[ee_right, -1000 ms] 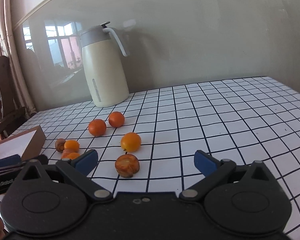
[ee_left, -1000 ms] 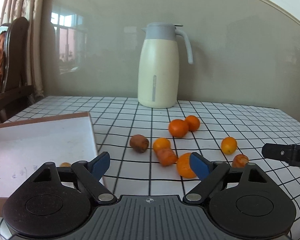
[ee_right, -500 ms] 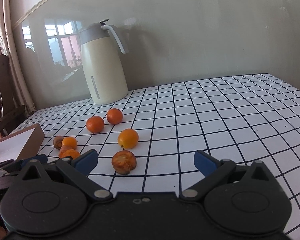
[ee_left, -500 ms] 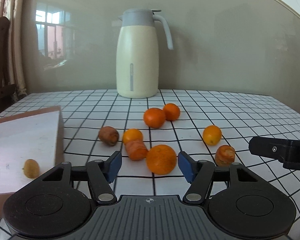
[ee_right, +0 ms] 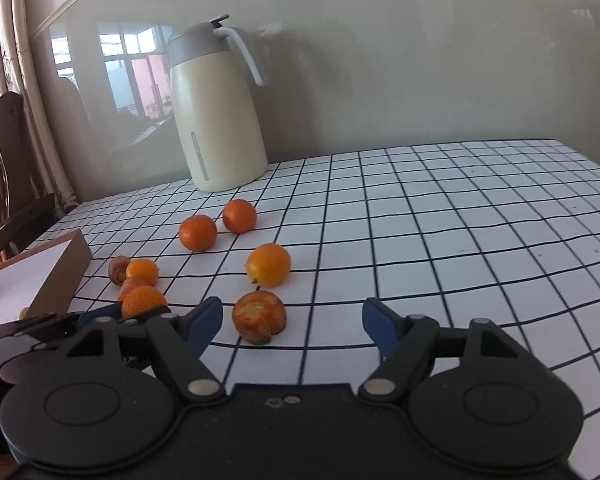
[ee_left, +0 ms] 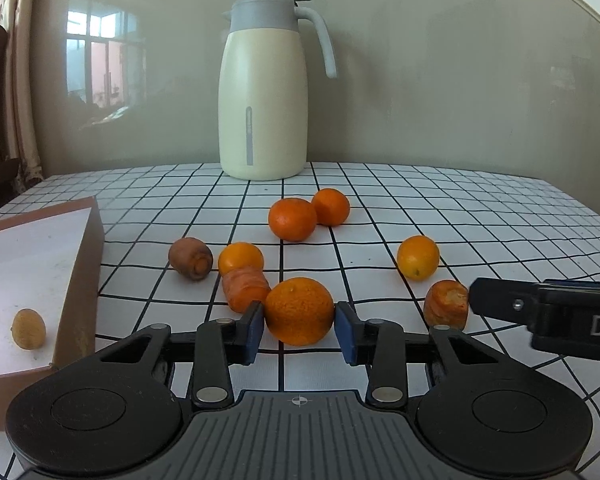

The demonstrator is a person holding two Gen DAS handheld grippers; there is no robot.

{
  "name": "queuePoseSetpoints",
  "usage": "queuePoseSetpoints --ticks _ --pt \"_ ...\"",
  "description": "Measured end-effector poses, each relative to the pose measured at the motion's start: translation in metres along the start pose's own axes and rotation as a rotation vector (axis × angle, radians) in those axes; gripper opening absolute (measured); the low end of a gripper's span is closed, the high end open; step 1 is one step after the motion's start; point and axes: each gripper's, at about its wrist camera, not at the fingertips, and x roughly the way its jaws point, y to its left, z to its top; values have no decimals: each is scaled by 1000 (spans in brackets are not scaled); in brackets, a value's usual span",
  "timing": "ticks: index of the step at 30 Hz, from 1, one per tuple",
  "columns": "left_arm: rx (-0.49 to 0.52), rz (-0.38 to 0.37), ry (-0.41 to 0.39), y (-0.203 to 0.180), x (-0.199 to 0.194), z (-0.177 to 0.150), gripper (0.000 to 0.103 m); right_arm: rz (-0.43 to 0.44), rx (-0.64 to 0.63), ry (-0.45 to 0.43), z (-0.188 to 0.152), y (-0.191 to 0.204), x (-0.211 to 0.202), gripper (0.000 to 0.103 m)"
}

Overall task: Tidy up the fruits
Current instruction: 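Grasp the large orange with the left tool while the right tool grasps the reddish-brown fruit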

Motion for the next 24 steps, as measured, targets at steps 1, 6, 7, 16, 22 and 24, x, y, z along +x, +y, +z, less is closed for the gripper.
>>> queuePoseSetpoints --ticks 1,6,7,16,22,24 --pt "0 3 0 1 0 0 38 4 -2 3 0 2 2 68" --pt "-15 25 5 11 -3 0 37 25 -1 28 0 9 13 58" --pt "-16 31 7 13 -3 0 37 27 -1 35 0 10 16 57" --pt "-29 43 16 31 -6 -1 37 4 -7 63 0 22 33 41" --pt "-6 55 11 28 -4 -2 38 -35 -59 58 -1 26 34 27" --pt "-1 60 24 26 -2 -2 38 -36 -73 55 -1 26 34 26"
